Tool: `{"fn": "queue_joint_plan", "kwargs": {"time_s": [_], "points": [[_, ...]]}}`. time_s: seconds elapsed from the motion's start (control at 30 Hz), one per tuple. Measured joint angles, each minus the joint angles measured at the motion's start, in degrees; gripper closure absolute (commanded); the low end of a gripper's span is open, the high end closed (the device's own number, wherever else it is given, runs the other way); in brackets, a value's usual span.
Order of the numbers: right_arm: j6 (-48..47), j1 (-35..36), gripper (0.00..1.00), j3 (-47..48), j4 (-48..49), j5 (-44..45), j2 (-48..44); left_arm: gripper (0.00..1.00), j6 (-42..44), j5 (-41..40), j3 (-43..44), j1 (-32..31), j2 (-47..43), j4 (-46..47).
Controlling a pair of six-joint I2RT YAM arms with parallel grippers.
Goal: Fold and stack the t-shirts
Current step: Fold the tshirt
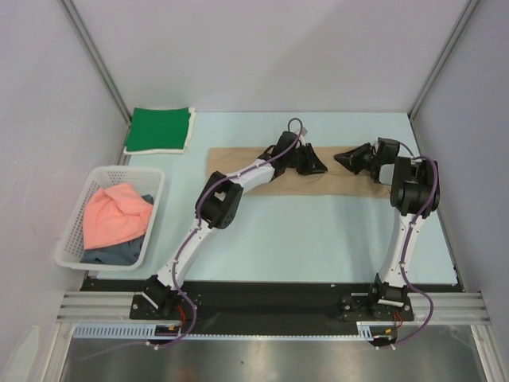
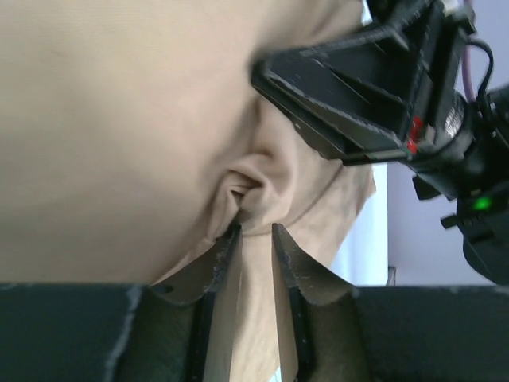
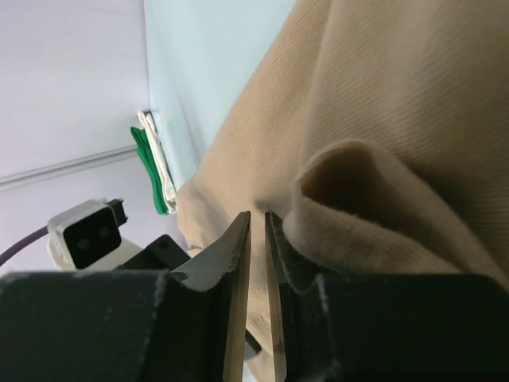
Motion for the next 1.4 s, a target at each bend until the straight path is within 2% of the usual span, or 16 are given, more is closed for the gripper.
{"fn": "queue_joint_plan", "kwargs": {"time_s": [0.1,0.3,0.43,0.5,0.67,0.7,0.77,0.83,0.97,1.03,1.17,1.3,1.4], "points": [[-1.2,0.0,0.81,0.6,-1.6,0.6,-0.1,0.75,-2.6,-0.5,2.1,0.9,1.0,-2.4],[-7.4,-0.7,0.77,2.6,-10.2,5.3,-2.5,0.75,-5.5,-0.9,0.7,1.4,0.4,-2.4],[-11.0,-2.8,0.70,7.4,-15.2,5.2,-1.7,0.69,-4.4,-0.2,-1.0,1.4,-0.7,-1.6],[-12.9,-3.6,0.67,10.6,-17.5,4.5,-0.9,0.67,-2.8,0.8,-4.0,1.1,-2.7,-1.1],[-17.3,-4.9,0.63,16.4,-24.6,2.6,-1.0,0.64,3.0,1.2,-19.4,0.6,-13.9,-2.2],[-17.9,-4.9,0.62,16.5,-25.9,2.4,-1.5,0.64,4.1,1.2,-20.7,0.5,-15.6,-2.6],[-18.8,-5.0,0.61,16.5,-28.9,2.2,-2.9,0.70,6.1,1.2,-20.8,0.1,-17.7,-2.3],[-18.9,-5.0,0.61,16.4,-30.2,1.7,-4.3,0.71,6.6,1.3,-19.4,-0.4,-18.4,-0.8],[-16.7,-3.9,0.66,14.5,-27.1,-0.7,-7.0,0.70,7.0,1.0,-18.8,-0.9,-18.9,2.2],[-13.9,-2.4,0.78,11.5,-22.6,-1.6,-8.0,0.70,8.2,0.3,-18.8,-1.0,-19.2,1.2],[-7.2,1.4,0.89,3.9,-14.6,-2.3,-8.1,0.69,11.0,-1.4,-21.3,-0.4,-22.8,-2.7],[-2.7,5.3,0.91,-0.2,-9.8,-2.3,-6.3,0.67,13.9,-2.8,-25.7,1.7,-30.6,-6.4],[-0.5,7.4,0.91,-1.2,-5.7,-1.8,-3.9,0.57,16.7,-4.0,-28.4,4.1,-36.7,-8.6]]}}
